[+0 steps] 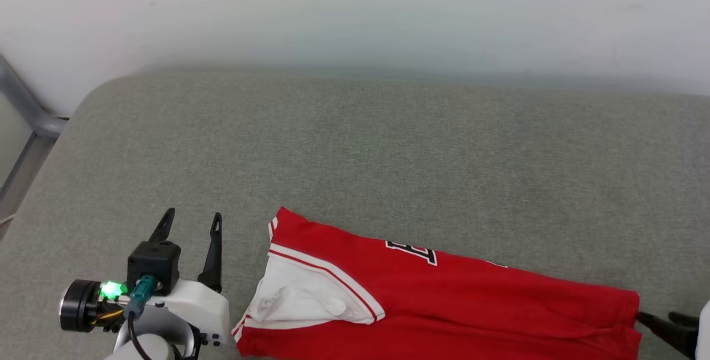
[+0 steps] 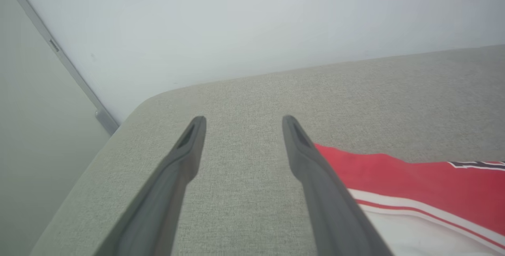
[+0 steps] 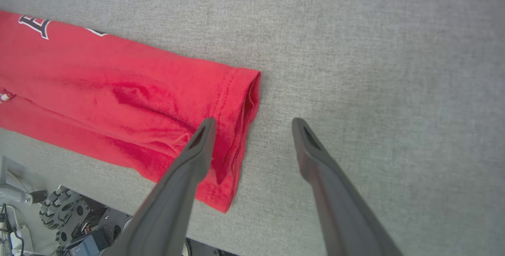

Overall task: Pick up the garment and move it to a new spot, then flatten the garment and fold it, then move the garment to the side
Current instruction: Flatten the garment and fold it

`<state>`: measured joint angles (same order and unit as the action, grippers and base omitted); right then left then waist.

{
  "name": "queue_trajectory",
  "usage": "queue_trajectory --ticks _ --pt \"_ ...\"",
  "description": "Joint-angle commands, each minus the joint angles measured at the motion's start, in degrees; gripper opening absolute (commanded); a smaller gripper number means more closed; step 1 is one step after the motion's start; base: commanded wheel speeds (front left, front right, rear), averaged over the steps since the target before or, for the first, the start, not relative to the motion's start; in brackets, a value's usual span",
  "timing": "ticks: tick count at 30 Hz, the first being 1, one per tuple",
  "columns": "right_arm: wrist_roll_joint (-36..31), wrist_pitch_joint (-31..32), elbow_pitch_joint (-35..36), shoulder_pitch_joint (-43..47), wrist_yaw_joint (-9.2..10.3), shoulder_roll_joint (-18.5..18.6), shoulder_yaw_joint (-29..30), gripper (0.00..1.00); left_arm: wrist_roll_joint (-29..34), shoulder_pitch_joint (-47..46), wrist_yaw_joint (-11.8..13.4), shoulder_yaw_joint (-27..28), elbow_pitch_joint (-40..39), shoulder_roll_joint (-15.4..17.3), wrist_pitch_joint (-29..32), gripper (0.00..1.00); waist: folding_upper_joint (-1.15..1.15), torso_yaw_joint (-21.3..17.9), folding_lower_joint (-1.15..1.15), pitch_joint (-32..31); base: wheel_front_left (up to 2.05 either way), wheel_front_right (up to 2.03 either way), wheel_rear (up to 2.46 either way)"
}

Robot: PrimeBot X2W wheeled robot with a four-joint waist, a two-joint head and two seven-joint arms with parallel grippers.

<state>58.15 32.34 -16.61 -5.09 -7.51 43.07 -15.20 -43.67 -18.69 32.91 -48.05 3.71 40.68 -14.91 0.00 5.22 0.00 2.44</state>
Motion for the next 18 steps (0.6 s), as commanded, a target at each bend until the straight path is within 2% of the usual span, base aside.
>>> queue_trajectory --ticks 1,7,18 --pt "0.4 0.5 -0.7 0.4 0.05 -0.7 0.2 1.0 1.8 1.6 0.3 1.7 -0.4 -0.8 -0.4 1.0 0.0 0.6 0.0 0.5 0.0 0.0 0.0" --pt "1.2 1.3 -3.8 0.1 0.05 -3.3 0.1 1.0 9.2 6.0 0.0 8.6 -1.4 -4.6 -0.3 1.0 0.0 2.3 0.0 1.8 0.0 0.0 0.0" --pt "2.7 0.1 -6.5 0.6 -0.05 -9.2 -4.6 1.0 18.9 12.2 -3.8 18.1 -1.6 -12.3 -0.3 1.0 0.0 4.2 0.0 3.0 0.0 0.0 0.0"
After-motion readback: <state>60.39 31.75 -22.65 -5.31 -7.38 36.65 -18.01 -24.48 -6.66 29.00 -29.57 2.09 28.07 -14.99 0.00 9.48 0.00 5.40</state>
